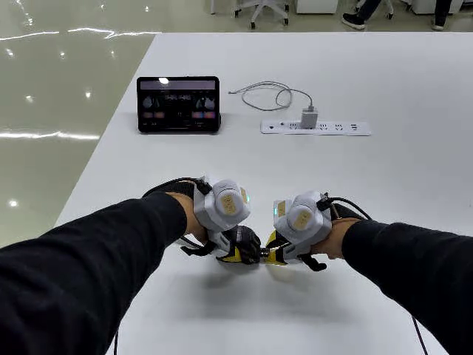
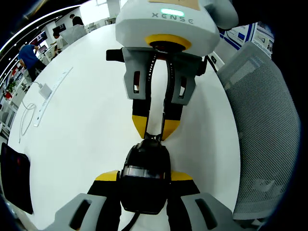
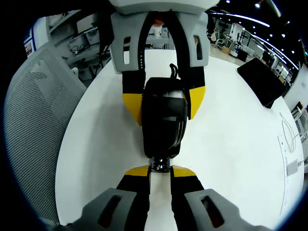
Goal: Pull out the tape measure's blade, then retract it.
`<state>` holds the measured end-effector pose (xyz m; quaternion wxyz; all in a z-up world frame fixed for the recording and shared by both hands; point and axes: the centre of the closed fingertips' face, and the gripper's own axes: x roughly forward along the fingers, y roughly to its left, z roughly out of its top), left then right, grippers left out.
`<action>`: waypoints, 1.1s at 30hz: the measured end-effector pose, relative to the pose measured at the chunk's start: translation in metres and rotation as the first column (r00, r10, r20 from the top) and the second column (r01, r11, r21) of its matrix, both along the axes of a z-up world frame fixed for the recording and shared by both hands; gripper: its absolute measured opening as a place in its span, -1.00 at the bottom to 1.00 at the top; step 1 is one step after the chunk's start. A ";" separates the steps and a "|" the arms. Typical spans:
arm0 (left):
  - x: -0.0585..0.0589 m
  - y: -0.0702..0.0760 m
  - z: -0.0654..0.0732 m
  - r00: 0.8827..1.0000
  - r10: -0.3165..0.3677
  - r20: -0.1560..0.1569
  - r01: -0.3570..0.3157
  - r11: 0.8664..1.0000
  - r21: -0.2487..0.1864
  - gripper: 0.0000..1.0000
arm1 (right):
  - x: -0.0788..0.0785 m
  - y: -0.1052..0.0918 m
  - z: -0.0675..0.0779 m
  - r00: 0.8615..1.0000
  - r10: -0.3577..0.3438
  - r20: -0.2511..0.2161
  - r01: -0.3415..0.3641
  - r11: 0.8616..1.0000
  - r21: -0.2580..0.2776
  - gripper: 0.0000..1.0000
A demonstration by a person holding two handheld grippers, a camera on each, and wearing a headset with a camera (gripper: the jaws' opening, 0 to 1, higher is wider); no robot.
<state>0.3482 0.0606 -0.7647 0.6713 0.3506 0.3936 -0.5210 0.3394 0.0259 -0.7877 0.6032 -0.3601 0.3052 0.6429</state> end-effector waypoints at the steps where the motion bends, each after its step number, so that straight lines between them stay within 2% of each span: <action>1: 0.000 0.000 0.000 1.000 0.001 0.001 -0.001 1.000 -0.001 -0.36 | 0.001 0.000 0.000 1.000 0.001 -0.005 -0.001 1.000 0.000 -0.77; 2: 0.000 0.000 0.000 1.000 0.002 0.002 -0.002 1.000 -0.001 -0.36 | 0.000 0.004 0.000 1.000 0.003 -0.022 -0.002 1.000 0.022 -0.76; 5: 0.000 0.000 0.000 1.000 0.005 0.003 -0.005 1.000 -0.002 -0.36 | -0.001 0.013 -0.003 1.000 0.005 -0.016 -0.004 1.000 0.028 -0.76; 6: 0.001 0.000 0.000 1.000 0.008 0.003 -0.008 1.000 -0.003 -0.36 | 0.001 0.012 -0.006 1.000 -0.001 -0.021 0.001 1.000 0.011 -0.76; 10: 0.001 0.002 0.001 1.000 0.015 -0.004 -0.015 1.000 -0.005 -0.36 | 0.002 0.007 -0.005 0.999 -0.019 -0.049 0.020 1.000 0.021 -0.82; 15: 0.001 0.001 0.001 1.000 0.026 0.006 -0.026 1.000 -0.017 -0.36 | 0.004 0.002 -0.005 0.999 -0.017 -0.034 0.018 1.000 0.010 -0.83; 33: 0.001 0.001 0.001 1.000 0.026 0.007 -0.026 1.000 -0.013 -0.36 | 0.006 -0.015 -0.007 0.997 -0.061 -0.048 0.061 0.998 -0.001 -0.82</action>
